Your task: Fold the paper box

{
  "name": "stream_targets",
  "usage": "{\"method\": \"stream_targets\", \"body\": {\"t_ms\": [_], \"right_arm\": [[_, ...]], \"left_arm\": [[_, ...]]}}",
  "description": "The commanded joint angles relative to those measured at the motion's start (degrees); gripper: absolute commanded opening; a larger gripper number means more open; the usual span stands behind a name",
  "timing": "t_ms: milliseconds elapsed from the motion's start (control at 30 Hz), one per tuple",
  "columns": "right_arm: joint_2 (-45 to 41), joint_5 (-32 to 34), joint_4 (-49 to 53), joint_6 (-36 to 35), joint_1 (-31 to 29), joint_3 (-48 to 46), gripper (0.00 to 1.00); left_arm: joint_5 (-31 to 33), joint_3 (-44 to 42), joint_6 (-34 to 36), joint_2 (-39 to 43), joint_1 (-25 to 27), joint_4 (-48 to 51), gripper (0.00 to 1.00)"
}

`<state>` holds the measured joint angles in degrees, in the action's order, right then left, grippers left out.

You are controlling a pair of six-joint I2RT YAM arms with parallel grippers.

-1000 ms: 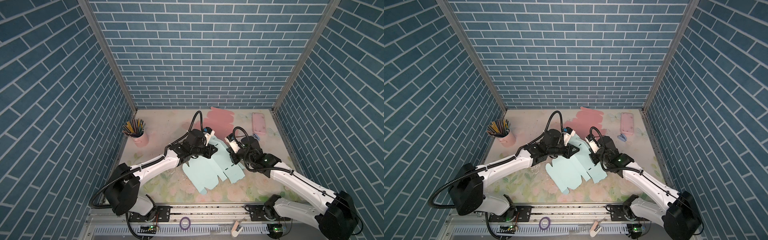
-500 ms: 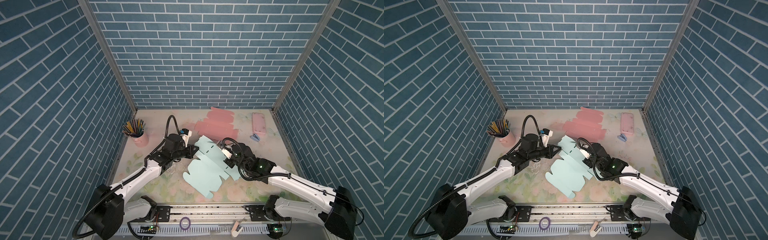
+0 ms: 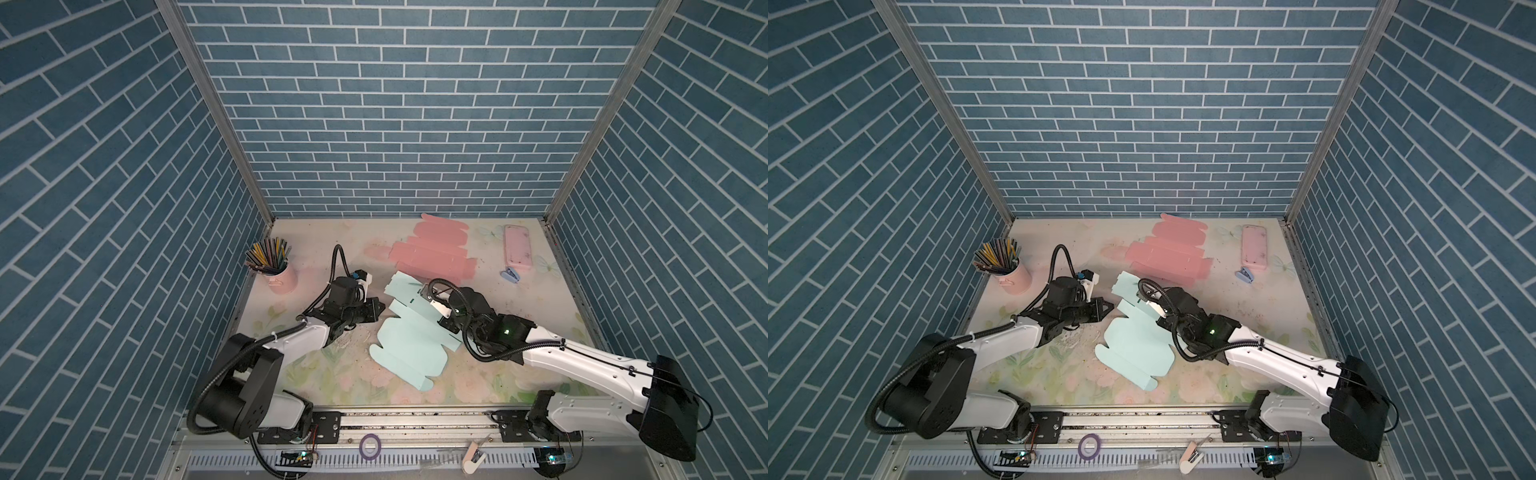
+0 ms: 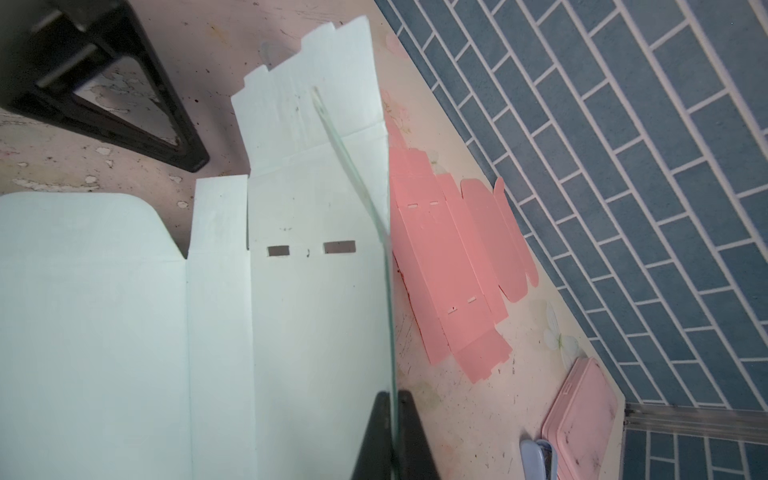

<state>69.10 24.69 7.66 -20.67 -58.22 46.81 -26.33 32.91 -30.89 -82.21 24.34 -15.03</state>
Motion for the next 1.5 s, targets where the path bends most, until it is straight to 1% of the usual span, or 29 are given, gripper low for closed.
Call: {"method": "stream_targets", "body": {"t_ms": [0, 33, 100, 267, 400, 533, 667, 733, 833, 933, 1233, 1367, 1467], "right_arm": [[1.9, 3.4, -1.4, -2.8, -1.4, 2.0, 0.0], [2.4, 3.5, -1.5, -3.0, -1.7, 2.1, 0.0], [3.0, 3.6, -1.9, -3.1, -1.9, 2.2, 0.0], [4.7, 4.5, -3.0, -3.2, -1.9, 2.6, 0.0], [6.1, 4.9, -4.4, -3.5, -1.9, 3.0, 0.0], [6.7, 4.9, -6.0, -4.0, -1.8, 2.5, 0.0], [7.2, 5.2, -6.7, -4.9, -2.1, 1.4, 0.0], [7.8, 6.9, -8.0, -7.0, -2.8, 0.5, 0.0], [9.9, 12.1, -11.7, -12.8, -4.7, -1.2, 0.0], [12.2, 16.2, -15.6, -18.0, -6.3, -2.4, 0.0], [15.6, 17.8, -23.4, -23.6, -6.9, -5.4, 0.0], [15.9, 17.6, -24.8, -24.2, -6.9, -6.1, 0.0], [16.4, 17.7, -25.9, -25.1, -7.2, -6.3, 0.0]], "left_arm": [[-2.2, 0.2, -0.7, -3.1, 0.0, -10.7, 0.0], [-2.9, -0.4, -1.2, -3.5, 0.1, -12.9, 0.0], [-3.3, -0.7, -1.1, -3.3, 0.5, -14.0, 0.0], [-2.9, -3.0, -1.6, 2.3, 2.5, -11.6, 0.0], [-1.4, -4.5, -2.8, 4.8, 5.9, -10.2, 0.0], [0.2, -5.4, -4.9, 4.1, 9.2, -12.2, 0.0], [-0.4, -5.7, -6.5, 1.4, 10.5, -15.6, 0.0], [-0.7, -6.4, -7.4, 0.7, 10.6, -18.0, 0.0], [0.0, -7.0, -6.8, 1.3, 10.4, -17.3, 0.0], [0.7, -8.0, -6.5, 2.0, 9.1, -16.7, 0.0], [-3.7, -11.5, -7.3, 3.4, 2.4, -19.4, 0.0], [-3.9, -13.5, -6.7, 9.9, -2.1, -16.9, 0.0], [-3.9, -12.1, -5.5, 13.8, -7.6, -12.8, 0.0]]}}
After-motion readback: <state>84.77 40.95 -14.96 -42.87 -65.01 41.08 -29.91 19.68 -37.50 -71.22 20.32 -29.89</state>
